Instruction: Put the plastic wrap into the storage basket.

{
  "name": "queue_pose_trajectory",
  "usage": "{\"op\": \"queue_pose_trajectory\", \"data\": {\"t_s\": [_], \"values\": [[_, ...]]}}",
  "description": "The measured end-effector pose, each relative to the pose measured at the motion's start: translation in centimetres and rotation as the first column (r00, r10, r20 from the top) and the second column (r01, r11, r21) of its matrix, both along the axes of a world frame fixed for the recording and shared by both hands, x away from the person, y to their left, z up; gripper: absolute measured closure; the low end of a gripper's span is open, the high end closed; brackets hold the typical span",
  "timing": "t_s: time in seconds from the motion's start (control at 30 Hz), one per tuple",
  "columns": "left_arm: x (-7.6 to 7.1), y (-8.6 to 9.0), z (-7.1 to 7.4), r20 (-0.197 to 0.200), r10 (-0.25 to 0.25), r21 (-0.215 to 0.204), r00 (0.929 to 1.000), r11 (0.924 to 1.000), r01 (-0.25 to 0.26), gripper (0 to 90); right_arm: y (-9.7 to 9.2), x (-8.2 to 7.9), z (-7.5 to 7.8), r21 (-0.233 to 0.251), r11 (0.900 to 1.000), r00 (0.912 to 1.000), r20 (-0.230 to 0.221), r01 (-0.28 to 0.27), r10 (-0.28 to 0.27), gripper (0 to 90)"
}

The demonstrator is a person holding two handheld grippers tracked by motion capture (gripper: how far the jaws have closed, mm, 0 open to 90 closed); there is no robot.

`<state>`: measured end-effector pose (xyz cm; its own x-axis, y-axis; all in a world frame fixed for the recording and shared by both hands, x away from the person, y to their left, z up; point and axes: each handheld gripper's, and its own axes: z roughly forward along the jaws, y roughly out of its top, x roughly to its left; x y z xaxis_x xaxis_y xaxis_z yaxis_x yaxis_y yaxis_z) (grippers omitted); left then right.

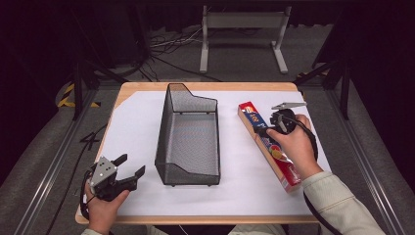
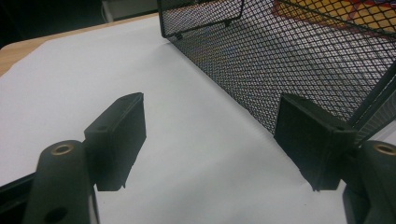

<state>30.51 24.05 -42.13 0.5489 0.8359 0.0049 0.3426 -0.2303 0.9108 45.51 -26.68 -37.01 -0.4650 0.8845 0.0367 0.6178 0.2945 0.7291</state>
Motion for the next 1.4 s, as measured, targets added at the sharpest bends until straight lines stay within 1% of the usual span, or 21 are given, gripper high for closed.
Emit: {"op": "queue_pose_trajectory", "data": {"t_s": [0.03,0.1,0.2,0.27,0.33,0.37,0.43,0.5,0.53,0.57,0.6,0.7,0.73,0.83,0.97,1.0,1.1,1.13,1.2,1.37,1.4], "values": [[0.0,0.0,0.0,-0.001,0.0,0.001,1.0,1.0,0.0,25.7,0.0,0.0,0.0,0.0,1.0,1.0,0.0,0.0,0.0,23.1],[0.0,0.0,0.0,0.0,0.0,0.0,1.0,1.0,0.0,25.7,0.1,0.5,-0.7,-0.027,0.9996,0.9998,-0.019,0.001,-0.002,21.2],[0.0,0.0,0.0,-0.001,0.0,-0.003,1.0,1.0,0.0,25.7,0.2,1.0,-1.6,-0.042,0.999,0.9966,-0.08,0.015,-0.018,19.0],[0.0,0.0,0.0,0.0,-0.001,-0.003,1.0,1.0,0.001,25.7,0.2,1.3,-2.2,-0.064,0.9976,0.9916,-0.124,0.028,-0.036,17.7],[0.0,0.0,0.0,0.0,-0.001,-0.002,1.0,1.0,0.001,25.8,0.2,1.4,-2.7,-0.077,0.9961,0.9846,-0.166,0.043,-0.055,15.5],[0.0,0.0,0.0,0.0,-0.001,-0.003,1.0,1.0,0.001,25.7,0.3,1.5,-2.9,-0.087,0.9949,0.9807,-0.184,0.05,-0.065,16.4],[0.0,0.0,0.0,0.0,-0.001,-0.003,1.0,1.0,0.001,25.8,0.3,1.5,-3.2,-0.106,0.9934,0.9732,-0.22,0.045,-0.067,16.8],[0.0,0.0,0.0,0.0,-0.001,-0.003,1.0,1.0,0.001,25.7,0.5,1.5,-3.4,-0.133,0.9905,0.9642,-0.256,0.036,-0.07,20.2],[0.0,0.0,0.0,0.0,-0.001,-0.003,1.0,1.0,0.001,25.7,0.5,1.5,-3.4,-0.133,0.9905,0.9642,-0.256,0.036,-0.07,20.2],[0.0,0.0,0.0,-0.001,-0.001,-0.002,1.0,1.0,0.001,25.8,0.6,1.5,-3.5,-0.152,0.9879,0.9567,-0.282,0.031,-0.073,24.0],[0.0,0.0,0.0,-0.001,-0.001,-0.002,1.0,1.0,0.001,25.7,0.6,1.5,-3.5,-0.152,0.9879,0.9567,-0.282,0.031,-0.073,24.0],[0.0,0.0,0.0,0.0,-0.001,-0.003,1.0,1.0,0.001,25.7,0.7,1.5,-3.7,-0.188,0.9817,0.9428,-0.321,0.029,-0.09,31.7],[0.0,0.0,0.0,0.0,0.0,-0.002,1.0,1.0,0.0,25.8,0.8,1.5,-3.8,-0.208,0.9777,0.941,-0.323,0.033,-0.1,34.8],[0.0,0.0,0.0,0.001,0.0,-0.004,1.0,1.0,0.0,25.7,0.8,1.5,-3.7,-0.206,0.977,0.9367,-0.328,0.054,-0.121,37.1],[0.0,0.1,0.0,0.001,0.001,-0.005,1.0,1.0,-0.001,25.8,1.1,1.4,-3.6,-0.22,0.9726,0.9367,-0.319,0.075,-0.145,39.2],[0.0,0.1,0.0,0.0,0.002,-0.004,1.0,1.0,-0.002,25.7,1.1,1.3,-3.6,-0.218,0.9723,0.935,-0.32,0.085,-0.153,39.6],[0.0,0.1,0.1,0.001,0.002,-0.004,1.0,1.0,-0.002,25.7,1.0,1.3,-3.3,-0.165,0.9783,0.9212,-0.347,0.125,-0.177,39.9],[0.0,0.1,0.1,0.001,0.002,-0.004,1.0,1.0,-0.002,25.8,1.0,1.3,-3.2,-0.154,0.9796,0.9199,-0.35,0.129,-0.177,40.0],[0.0,0.1,0.1,0.001,0.002,-0.004,1.0,1.0,-0.002,25.7,1.1,1.2,-2.8,-0.156,0.9787,0.9204,-0.347,0.133,-0.18,39.9],[0.0,0.1,0.1,0.004,0.002,-0.007,1.0,1.0,-0.002,25.7,1.4,0.9,-1.1,-0.132,0.9816,0.9177,-0.356,0.138,-0.177,39.8],[0.0,0.1,0.1,0.004,0.001,-0.007,1.0,1.0,-0.001,25.8,1.6,0.8,-0.6,-0.129,0.9824,0.9201,-0.352,0.135,-0.173,39.8]]}}
